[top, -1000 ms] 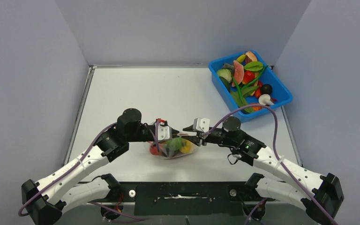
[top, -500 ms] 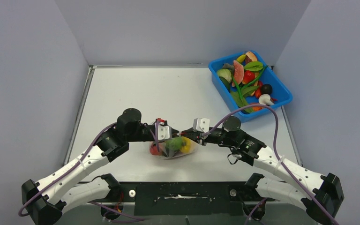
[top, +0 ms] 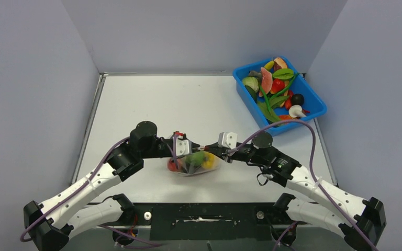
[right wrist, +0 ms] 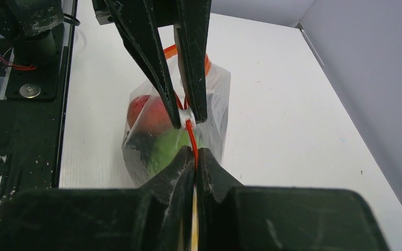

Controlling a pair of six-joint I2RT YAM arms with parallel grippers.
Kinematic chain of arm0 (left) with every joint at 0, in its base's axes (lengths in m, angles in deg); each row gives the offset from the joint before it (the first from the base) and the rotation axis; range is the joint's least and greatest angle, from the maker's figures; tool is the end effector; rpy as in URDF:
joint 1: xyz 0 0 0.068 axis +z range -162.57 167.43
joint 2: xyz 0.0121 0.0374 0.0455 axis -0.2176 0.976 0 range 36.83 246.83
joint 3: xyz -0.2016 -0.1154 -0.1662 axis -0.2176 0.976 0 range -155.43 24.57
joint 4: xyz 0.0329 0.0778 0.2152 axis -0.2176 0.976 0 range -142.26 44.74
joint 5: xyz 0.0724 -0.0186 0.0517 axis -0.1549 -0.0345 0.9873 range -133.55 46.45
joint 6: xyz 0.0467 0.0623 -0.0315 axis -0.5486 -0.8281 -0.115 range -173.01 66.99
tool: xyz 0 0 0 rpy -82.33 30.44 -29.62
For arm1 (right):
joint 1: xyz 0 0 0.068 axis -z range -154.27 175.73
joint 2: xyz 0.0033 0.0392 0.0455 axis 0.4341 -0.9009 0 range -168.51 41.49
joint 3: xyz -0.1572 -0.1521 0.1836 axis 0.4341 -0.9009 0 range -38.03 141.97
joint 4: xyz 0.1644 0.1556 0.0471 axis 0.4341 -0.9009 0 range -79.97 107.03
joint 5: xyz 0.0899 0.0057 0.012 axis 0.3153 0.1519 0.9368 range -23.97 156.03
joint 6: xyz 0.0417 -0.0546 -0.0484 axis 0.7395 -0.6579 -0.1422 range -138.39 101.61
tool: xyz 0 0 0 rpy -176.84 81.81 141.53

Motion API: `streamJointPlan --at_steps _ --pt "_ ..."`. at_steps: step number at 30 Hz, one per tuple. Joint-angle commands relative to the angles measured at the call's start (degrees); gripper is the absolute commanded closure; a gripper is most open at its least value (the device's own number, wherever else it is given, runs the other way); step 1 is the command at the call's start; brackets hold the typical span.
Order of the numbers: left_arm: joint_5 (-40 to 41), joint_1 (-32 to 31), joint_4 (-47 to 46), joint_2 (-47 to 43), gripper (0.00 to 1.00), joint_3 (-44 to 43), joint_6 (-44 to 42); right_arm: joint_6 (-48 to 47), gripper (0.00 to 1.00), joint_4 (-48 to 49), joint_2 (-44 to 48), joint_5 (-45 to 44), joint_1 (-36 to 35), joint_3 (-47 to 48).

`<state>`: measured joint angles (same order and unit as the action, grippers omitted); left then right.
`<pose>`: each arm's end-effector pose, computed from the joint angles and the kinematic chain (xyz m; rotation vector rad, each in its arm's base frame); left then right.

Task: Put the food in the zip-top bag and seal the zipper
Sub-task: Zip the zipper food storage bag at the center of the board.

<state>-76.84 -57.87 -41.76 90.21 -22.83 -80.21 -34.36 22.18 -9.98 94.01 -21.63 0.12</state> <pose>0.1133 -0.1720 0.3350 1.4136 1.2358 -0.7566 0.1137 0.1745 0.3200 -1.2236 1.2739 0.8190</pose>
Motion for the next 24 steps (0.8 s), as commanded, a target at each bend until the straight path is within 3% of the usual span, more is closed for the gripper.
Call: streamJointPlan --at_steps 1,8,16,18,22,24 --pt "4.1 0.3 3.3 -0.2 1.0 -2.7 0.7 0.5 1.0 2.2 3.6 -4.3 0.4 2.2" --pt "6.1 0.3 9.0 -0.3 1.0 -5.2 -1.0 0.9 1.0 -1.6 5.1 -9.4 1.1 2.9" --pt "8.9 0.3 7.7 -3.6 1.0 -2.8 -0.1 -0.2 1.0 -4.4 4.6 -11.6 1.1 2.7" --pt "8.1 0.3 6.2 -3.6 1.0 -2.3 0.6 0.2 0.94 -4.3 3.7 -10.1 1.1 3.3" --pt "6.8 0.3 4.0 -3.2 1.0 -1.6 1.2 0.2 0.64 -3.7 1.9 -6.1 0.1 5.2" --pt "6.7 0.3 4.0 -2.9 1.0 -1.7 1.1 -0.1 0.66 -3.8 0.8 -5.1 -0.7 6.2"
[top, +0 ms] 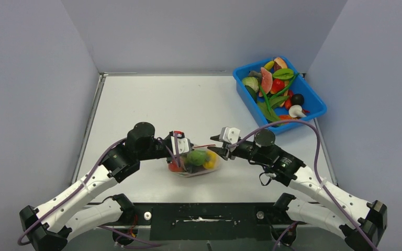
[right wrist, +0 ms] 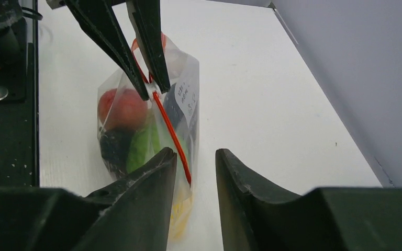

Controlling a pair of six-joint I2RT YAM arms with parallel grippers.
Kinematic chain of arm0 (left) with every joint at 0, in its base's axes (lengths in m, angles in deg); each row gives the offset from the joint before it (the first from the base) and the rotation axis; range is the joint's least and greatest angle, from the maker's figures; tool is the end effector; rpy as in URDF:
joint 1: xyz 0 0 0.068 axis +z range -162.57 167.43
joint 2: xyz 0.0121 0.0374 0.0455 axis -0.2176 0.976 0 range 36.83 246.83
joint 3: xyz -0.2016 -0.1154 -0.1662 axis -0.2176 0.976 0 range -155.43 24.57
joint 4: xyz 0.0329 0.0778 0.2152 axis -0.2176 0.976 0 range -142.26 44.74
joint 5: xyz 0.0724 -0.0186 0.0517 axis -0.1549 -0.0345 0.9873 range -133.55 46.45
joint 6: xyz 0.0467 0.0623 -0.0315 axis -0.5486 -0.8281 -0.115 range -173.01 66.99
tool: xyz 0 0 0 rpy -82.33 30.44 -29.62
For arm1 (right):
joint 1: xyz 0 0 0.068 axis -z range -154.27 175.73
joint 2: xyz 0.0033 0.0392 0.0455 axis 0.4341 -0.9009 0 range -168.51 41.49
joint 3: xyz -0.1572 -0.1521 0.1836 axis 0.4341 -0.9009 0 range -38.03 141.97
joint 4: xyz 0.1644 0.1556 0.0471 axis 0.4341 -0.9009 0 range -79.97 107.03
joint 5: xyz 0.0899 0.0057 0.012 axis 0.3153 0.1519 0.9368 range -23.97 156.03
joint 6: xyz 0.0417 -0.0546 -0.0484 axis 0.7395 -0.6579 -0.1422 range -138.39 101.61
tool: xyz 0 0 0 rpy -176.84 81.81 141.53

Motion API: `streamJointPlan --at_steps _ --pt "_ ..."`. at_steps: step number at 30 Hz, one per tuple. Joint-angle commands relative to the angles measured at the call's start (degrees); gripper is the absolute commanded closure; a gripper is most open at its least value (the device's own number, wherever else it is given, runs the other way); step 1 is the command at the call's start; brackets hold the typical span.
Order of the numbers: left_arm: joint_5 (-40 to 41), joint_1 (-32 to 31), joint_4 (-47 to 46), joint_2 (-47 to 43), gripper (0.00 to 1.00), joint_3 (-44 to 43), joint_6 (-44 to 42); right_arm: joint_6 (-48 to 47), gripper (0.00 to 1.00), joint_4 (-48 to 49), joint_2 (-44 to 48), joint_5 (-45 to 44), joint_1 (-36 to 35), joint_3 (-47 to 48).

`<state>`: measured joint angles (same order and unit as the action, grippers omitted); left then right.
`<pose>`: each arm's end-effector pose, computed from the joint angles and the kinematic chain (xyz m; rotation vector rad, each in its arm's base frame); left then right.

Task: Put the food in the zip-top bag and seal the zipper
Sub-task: Zip the zipper food storage bag at the center of the board.

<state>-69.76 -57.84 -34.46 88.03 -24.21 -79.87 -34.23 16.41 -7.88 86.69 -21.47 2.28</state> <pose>0.1122 -0.1596 0.3321 1.3789 1.3652 -0.6541 0.1165 0.1641 0.3256 -1.1520 1.3603 0.7111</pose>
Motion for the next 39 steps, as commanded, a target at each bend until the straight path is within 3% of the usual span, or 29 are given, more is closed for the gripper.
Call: streamJointPlan --at_steps 1,18,19,23,39 --pt "-0.2 0.2 -3.0 -0.6 1.0 -0.5 0.6 -0.4 0.71 1.7 -1.9 2.3 -1.2 4.8" --pt "-0.4 0.3 -3.8 -0.7 1.0 -0.4 0.6 -2.0 0.71 0.7 -9.3 4.1 -3.2 9.1" --pt "-0.4 0.3 -3.7 -0.7 1.0 -0.4 0.6 -2.2 0.72 0.6 -9.2 4.1 -3.2 9.2" --pt "-0.4 0.3 -4.1 -0.7 1.0 -0.1 -0.1 -2.7 1.0 0.6 -8.6 3.6 -3.2 8.8" --pt "3.9 0.3 2.2 -1.1 1.0 -3.3 -2.6 -1.6 1.0 0.4 -2.2 -3.2 2.3 5.5"
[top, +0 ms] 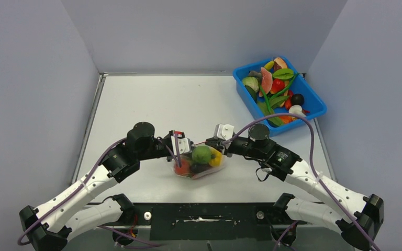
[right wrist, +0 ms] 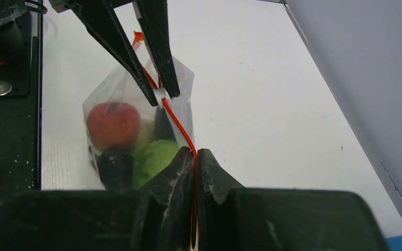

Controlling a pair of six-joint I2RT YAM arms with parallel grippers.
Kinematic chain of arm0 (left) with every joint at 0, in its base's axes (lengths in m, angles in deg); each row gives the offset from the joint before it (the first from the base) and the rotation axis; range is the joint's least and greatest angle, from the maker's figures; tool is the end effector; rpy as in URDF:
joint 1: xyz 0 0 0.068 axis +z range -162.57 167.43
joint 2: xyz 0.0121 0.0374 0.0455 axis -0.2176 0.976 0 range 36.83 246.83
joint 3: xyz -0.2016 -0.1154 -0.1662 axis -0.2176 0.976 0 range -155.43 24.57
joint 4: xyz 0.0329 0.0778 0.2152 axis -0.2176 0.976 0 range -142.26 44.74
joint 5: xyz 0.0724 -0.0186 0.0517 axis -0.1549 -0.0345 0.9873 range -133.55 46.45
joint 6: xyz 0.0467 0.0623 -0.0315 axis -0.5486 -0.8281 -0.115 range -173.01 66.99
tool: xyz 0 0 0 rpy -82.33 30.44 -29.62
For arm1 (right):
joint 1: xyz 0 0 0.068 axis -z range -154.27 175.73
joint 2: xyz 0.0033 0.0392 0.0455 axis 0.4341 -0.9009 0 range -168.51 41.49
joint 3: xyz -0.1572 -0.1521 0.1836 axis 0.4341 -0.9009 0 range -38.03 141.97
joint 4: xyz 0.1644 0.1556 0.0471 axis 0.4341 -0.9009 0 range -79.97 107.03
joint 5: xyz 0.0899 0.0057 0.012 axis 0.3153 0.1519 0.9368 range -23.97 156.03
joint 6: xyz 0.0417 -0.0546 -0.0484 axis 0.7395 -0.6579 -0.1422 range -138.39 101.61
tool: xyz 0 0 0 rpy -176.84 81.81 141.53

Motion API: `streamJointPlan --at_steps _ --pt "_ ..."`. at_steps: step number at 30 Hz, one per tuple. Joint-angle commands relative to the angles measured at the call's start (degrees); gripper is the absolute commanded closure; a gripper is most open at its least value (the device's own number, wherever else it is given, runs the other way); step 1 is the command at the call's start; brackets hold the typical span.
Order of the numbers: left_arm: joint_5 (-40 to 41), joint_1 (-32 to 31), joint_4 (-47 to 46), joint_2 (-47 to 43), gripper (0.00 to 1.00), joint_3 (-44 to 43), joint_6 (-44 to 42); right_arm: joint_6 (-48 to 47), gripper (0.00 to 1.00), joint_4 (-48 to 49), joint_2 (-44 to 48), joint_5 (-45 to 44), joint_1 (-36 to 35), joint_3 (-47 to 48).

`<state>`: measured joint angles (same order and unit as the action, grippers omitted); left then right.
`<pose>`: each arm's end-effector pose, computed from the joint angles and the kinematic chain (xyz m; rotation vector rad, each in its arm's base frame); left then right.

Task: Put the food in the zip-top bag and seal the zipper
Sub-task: Zip the zipper food storage bag at the center of the board.

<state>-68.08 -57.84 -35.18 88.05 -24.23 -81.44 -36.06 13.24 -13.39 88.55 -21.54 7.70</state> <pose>0.1147 -0.1593 0.3335 1.3753 1.3476 -0.6065 0.1273 0.1794 0.3339 -1.2169 1.3766 0.7185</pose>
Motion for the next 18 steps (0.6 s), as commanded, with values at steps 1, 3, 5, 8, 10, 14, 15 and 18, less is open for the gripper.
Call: streamJointPlan --at_steps 1,3,5,8,10,14,15,18 --pt "2.1 0.3 3.2 -1.1 1.0 -3.6 -0.8 0.5 1.0 3.7 3.6 -5.4 2.8 0.0" --pt "1.8 0.3 3.8 -1.2 1.0 -3.7 -0.2 1.4 1.0 4.0 4.3 -6.5 3.9 -0.7" --pt "2.2 0.2 4.9 -1.6 1.0 -3.8 0.2 2.8 1.0 5.2 5.2 -7.3 5.4 -2.1" --pt "3.1 0.3 7.4 -2.7 1.0 -4.1 0.3 5.1 1.0 6.6 6.8 -5.9 8.3 -3.7" --pt "3.5 0.3 8.3 -3.5 1.0 -4.1 0.7 5.7 1.0 6.9 7.8 -5.2 9.3 -4.3" --pt "3.8 0.2 10.0 -4.6 1.0 -4.4 1.6 4.7 1.0 5.6 8.9 -5.6 10.8 -4.8" --pt "3.9 0.2 10.1 -5.0 1.0 -4.1 1.8 4.4 1.0 4.9 9.0 -5.6 11.3 -4.6" --pt "4.1 0.2 9.5 -6.6 1.0 -3.2 2.7 4.4 1.0 4.2 9.4 -5.6 13.1 -4.6"
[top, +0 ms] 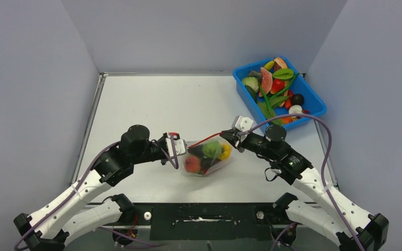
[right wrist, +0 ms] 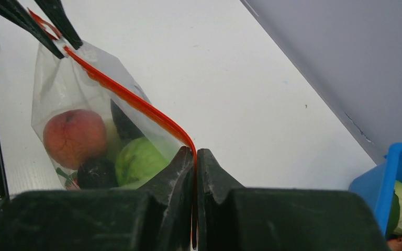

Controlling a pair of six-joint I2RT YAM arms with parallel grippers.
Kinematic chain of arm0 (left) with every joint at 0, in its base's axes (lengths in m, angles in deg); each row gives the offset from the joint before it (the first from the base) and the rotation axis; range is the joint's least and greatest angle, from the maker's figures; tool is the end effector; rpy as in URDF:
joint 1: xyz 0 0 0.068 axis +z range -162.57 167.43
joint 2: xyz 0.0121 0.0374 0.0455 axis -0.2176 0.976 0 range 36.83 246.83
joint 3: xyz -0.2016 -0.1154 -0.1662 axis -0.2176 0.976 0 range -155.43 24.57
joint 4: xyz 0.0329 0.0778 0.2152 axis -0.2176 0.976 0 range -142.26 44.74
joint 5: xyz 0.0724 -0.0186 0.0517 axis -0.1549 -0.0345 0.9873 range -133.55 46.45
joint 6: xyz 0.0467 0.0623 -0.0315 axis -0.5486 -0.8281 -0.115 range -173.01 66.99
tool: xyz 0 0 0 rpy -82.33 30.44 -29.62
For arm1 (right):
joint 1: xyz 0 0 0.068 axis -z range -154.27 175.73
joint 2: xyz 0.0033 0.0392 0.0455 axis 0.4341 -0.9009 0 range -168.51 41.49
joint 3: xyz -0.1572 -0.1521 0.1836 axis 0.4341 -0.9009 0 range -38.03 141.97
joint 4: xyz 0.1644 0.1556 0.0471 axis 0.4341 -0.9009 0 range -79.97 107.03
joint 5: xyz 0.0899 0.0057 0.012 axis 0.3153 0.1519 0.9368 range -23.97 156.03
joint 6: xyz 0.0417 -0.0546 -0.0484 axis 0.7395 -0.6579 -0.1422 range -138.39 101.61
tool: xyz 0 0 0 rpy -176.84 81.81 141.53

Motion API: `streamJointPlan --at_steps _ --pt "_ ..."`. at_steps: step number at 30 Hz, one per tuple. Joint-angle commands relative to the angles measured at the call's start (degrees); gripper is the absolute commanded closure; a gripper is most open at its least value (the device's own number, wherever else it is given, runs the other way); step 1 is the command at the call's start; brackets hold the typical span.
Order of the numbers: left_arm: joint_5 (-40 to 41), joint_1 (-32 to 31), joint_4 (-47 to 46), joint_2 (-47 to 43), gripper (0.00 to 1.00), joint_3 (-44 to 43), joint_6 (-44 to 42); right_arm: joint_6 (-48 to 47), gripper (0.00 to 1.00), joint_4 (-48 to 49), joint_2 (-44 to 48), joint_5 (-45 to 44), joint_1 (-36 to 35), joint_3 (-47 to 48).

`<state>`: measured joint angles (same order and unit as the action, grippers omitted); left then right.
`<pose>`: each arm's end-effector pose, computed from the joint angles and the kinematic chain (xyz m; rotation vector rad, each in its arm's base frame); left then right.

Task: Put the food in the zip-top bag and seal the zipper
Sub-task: Zip the zipper food storage bag at the center of the board.

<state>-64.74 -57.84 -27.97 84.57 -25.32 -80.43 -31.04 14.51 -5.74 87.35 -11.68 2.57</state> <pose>0.1046 -0.1435 0.3328 1.3581 1.4303 -0.5661 0.1350 0.1370 0.3294 -0.9887 1.4584 0.6376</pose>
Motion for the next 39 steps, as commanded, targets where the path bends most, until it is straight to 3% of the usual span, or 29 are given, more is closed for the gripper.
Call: streamJointPlan --at_steps 1,19,39 --pt "0.6 0.2 2.5 -3.4 1.0 -2.2 1.7 -0.5 1.0 2.9 1.8 -4.4 3.8 0.5" --pt "2.1 0.3 9.8 -5.4 1.0 -4.9 -0.8 2.4 1.0 -2.1 7.9 -8.3 12.6 -0.8" --pt "-1.3 0.3 6.3 -9.8 1.0 0.1 5.6 4.7 1.0 -7.7 17.7 -9.6 13.3 -2.3"
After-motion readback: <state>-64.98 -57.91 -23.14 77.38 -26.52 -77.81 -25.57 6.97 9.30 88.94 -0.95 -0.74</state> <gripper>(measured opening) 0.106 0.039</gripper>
